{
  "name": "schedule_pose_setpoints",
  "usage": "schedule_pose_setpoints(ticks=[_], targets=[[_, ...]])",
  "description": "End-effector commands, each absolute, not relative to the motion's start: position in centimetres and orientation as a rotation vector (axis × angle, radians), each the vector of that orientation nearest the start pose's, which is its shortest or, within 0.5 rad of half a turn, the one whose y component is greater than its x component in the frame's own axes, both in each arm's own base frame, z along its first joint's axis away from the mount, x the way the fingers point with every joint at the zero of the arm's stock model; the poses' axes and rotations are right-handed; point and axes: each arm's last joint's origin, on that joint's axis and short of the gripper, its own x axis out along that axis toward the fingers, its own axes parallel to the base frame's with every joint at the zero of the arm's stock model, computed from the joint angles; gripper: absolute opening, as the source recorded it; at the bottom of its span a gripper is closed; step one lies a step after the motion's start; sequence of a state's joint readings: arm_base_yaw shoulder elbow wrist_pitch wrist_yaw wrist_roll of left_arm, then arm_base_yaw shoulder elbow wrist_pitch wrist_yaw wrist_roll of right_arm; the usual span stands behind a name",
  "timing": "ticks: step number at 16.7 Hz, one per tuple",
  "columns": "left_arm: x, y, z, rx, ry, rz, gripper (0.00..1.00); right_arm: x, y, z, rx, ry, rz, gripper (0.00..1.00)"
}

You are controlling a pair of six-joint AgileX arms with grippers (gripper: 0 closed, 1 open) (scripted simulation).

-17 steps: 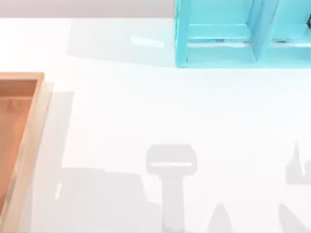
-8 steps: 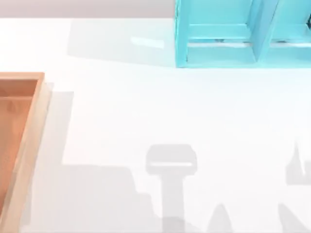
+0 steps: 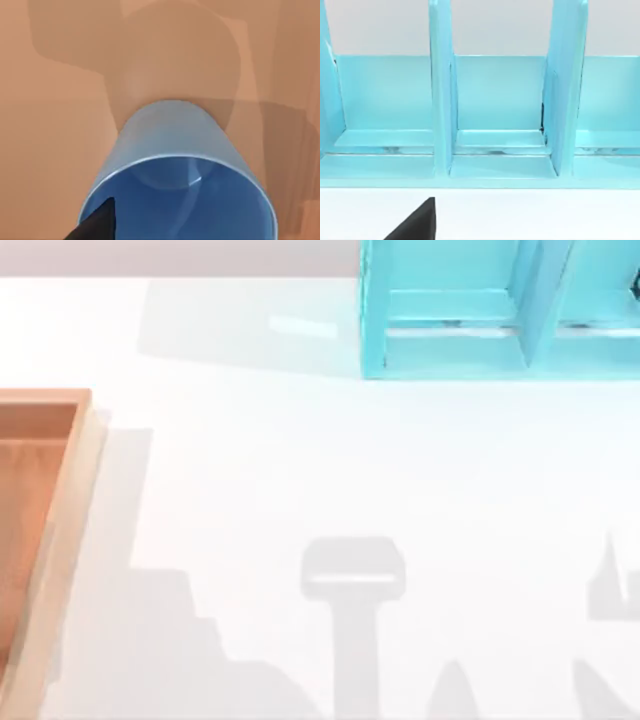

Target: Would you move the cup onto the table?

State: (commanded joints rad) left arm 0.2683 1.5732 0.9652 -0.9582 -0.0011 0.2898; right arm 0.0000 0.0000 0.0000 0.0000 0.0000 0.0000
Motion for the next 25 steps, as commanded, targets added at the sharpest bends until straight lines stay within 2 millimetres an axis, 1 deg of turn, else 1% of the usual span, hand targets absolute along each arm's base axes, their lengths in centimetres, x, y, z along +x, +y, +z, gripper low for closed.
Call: schedule_pose_setpoints(ticks=[2, 4, 9, 22, 23, 25], targets=[[25.1, 7.1, 15.7, 0.019, 1.566, -0.015, 1.0, 10.6, -0.1, 16.0, 0.0, 0.0, 0.0, 1.0], [24.9, 7.0, 14.7, 0.019, 1.567, -0.015, 1.0, 10.6, -0.1, 16.0, 0.0, 0.0, 0.0, 1.0], [24.9, 7.0, 14.5, 0.019, 1.567, -0.015, 1.0, 10.6, -0.1, 16.0, 0.0, 0.0, 0.0, 1.0], [24.9, 7.0, 14.5, 0.019, 1.567, -0.015, 0.02, 10.6, -0.1, 16.0, 0.0, 0.0, 0.0, 1.0], [24.9, 7.0, 14.5, 0.019, 1.567, -0.015, 0.0, 10.6, -0.1, 16.0, 0.0, 0.0, 0.0, 1.0], [24.9, 7.0, 14.5, 0.019, 1.567, -0.015, 0.0, 10.6, -0.1, 16.0, 0.0, 0.0, 0.0, 1.0]])
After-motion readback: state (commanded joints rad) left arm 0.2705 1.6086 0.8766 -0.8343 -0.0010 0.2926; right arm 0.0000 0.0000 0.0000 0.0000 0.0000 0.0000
